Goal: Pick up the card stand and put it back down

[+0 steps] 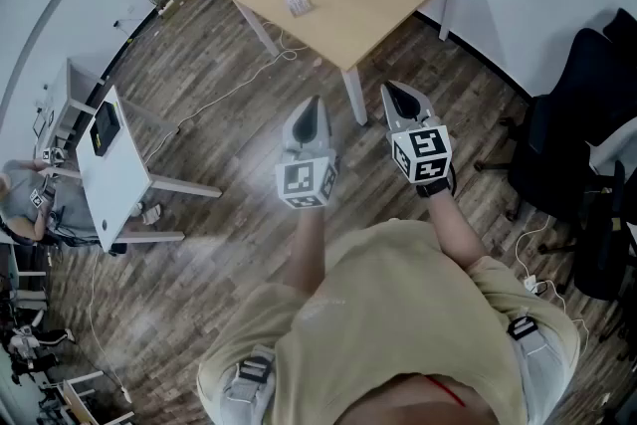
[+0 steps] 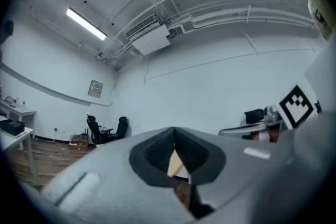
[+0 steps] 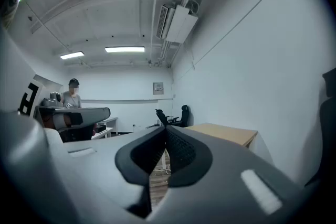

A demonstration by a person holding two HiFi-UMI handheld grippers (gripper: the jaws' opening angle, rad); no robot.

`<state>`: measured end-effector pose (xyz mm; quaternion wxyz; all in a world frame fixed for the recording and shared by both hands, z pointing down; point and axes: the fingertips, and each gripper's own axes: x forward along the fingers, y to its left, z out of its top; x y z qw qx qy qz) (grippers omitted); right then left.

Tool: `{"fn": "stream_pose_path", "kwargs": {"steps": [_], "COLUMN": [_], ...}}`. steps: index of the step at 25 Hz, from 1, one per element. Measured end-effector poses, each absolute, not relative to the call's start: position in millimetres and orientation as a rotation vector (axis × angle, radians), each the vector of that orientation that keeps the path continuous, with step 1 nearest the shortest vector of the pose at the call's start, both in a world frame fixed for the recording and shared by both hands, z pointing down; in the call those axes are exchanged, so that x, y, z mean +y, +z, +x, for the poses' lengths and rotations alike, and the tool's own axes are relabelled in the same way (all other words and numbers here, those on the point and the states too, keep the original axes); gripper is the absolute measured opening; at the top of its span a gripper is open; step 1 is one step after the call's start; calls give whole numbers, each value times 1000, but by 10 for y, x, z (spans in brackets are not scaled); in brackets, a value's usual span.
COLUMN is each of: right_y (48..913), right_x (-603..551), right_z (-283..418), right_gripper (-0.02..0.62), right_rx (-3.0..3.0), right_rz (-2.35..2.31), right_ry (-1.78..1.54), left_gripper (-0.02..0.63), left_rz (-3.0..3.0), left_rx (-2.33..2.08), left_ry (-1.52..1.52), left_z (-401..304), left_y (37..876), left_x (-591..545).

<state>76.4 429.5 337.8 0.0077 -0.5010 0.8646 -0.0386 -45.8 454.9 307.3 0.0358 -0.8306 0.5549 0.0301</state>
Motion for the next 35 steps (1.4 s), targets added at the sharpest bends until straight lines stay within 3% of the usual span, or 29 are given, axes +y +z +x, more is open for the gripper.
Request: {"fn": "stream_pose_path", "kwargs": {"steps": [13, 27, 35], "right_y": [3906, 4194, 4085], "right_x": [3667, 2008, 1004], "right_z": [804, -811, -1268], "right_gripper": [3, 3, 3], "right_rx": [2761, 3042, 2939], "right_rz": [-1524, -1434, -1502], "right_ry": [-303, -284, -223], "left_gripper": [0, 0, 0], "left_rz": [-2569, -2627, -2665], "left_rx": [1729, 1793, 1757], "left_ry": [-7, 59, 60], "left_z": [-218, -1536, -2215], "left_y": [3525, 3674, 3807], "left_x": [3980, 2063, 1097]}}
